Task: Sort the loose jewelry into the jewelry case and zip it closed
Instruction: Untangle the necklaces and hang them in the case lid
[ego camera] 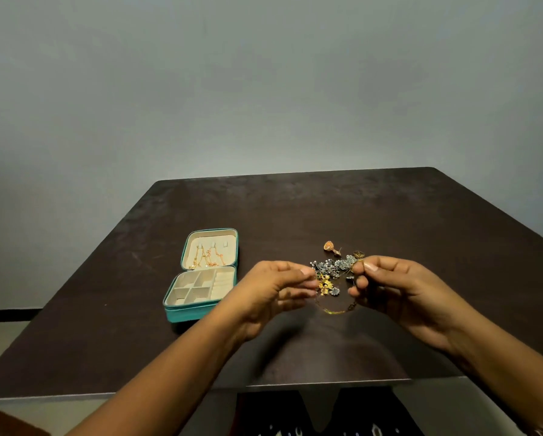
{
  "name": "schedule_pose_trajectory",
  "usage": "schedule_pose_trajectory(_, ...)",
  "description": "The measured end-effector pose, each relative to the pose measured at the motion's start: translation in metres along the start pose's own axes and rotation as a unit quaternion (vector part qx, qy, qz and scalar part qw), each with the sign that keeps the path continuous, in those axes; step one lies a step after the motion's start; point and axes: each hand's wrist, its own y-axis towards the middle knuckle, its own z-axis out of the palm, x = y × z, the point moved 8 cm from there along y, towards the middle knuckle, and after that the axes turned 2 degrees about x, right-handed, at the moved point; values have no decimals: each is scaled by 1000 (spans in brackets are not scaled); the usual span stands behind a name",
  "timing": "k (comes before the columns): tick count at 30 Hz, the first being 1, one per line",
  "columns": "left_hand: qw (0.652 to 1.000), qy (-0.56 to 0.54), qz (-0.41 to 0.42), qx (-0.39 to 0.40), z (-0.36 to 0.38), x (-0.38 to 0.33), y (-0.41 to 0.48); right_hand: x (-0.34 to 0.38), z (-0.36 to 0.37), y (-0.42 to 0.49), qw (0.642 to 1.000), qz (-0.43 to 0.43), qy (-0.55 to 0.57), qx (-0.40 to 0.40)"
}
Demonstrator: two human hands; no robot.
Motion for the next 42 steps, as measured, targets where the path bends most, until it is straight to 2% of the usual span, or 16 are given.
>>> schedule_pose_trajectory(4,983,104,120,-91,-43,-43,-1,4,0,0,996,-18,-92,-11)
schedule_pose_trajectory(7,946,163,181,-213,-97,-66,-8,0,-6,2,993,-18,-116,-25)
schedule_pose_trajectory(10,898,207,163,-353,-157,-62,-12,-2,-5,3,994,-18,-109,-23)
schedule_pose_trajectory(13,872,230,95,-422,-200,-40,-7,-4,-3,3,994,-14,-107,-12)
schedule_pose_trajectory(15,866,252,58,-427,-213,-26,-1,-5,-1,3,993,-13,-115,-7)
schedule_pose_trajectory(19,879,271,27,-392,-216,-8,15,-6,-4,3,993,-9,-120,-13)
schedule_pose_trajectory(25,861,331,-18,-386,-216,0,25,-6,-5,2,992,-3,-124,-18)
schedule_pose_trajectory(28,860,338,-3,-383,-204,-2,23,-4,-4,2,993,-7,-121,-14)
schedule_pose_trajectory(35,910,195,90,-354,-174,-5,27,9,-2,0,984,-53,-170,-3)
schedule_pose_trajectory(42,946,50,129,-294,-137,5,36,38,13,12,964,-88,-248,45)
